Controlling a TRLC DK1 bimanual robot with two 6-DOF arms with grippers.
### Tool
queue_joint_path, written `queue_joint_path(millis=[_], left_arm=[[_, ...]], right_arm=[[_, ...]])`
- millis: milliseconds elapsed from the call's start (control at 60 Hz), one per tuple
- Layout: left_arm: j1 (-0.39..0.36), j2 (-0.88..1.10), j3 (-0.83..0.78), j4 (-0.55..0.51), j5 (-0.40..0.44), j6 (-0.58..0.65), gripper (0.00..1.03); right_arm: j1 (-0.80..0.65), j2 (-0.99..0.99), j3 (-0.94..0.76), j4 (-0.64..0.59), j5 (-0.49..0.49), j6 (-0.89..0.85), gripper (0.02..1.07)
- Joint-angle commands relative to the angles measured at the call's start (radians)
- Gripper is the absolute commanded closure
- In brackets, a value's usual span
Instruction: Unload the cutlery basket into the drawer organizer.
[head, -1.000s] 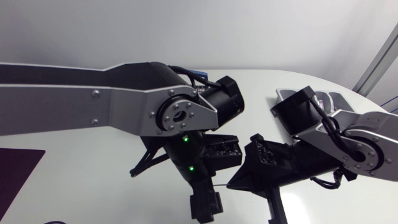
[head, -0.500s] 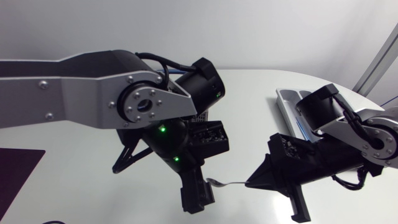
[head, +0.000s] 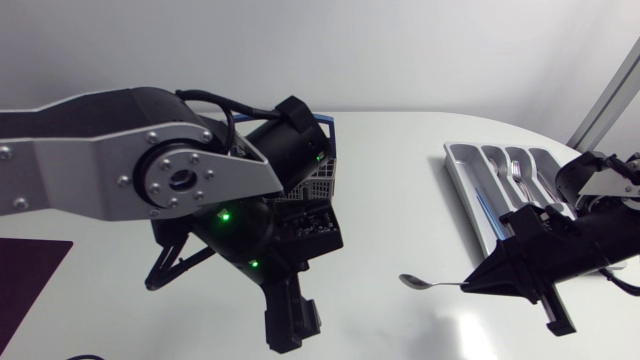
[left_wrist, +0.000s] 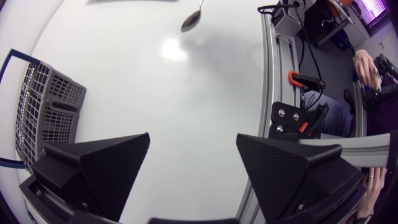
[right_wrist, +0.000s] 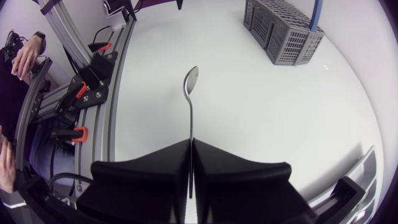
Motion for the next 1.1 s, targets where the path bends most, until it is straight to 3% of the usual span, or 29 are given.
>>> queue_joint_path(millis=[0,417,1083], left_arm=[[0.008,-0.027,-0.030,-0.004,0.005,0.011,0.06],[0.005,-0.047,-0.035,-0.004,0.005,0.011,0.06],[-0.011,-0.038,-0.020,0.009,0.004,-0.002,0.06]], right_arm=[[-0.070,0.055,0.038,-0.035,-0.012,-0.136,1.01],[-0.403,0.279,0.235,-0.170,0.051,-0.434,1.01],[-0.644,0.499,0.497,-0.166,0.153,-0.536,1.01]])
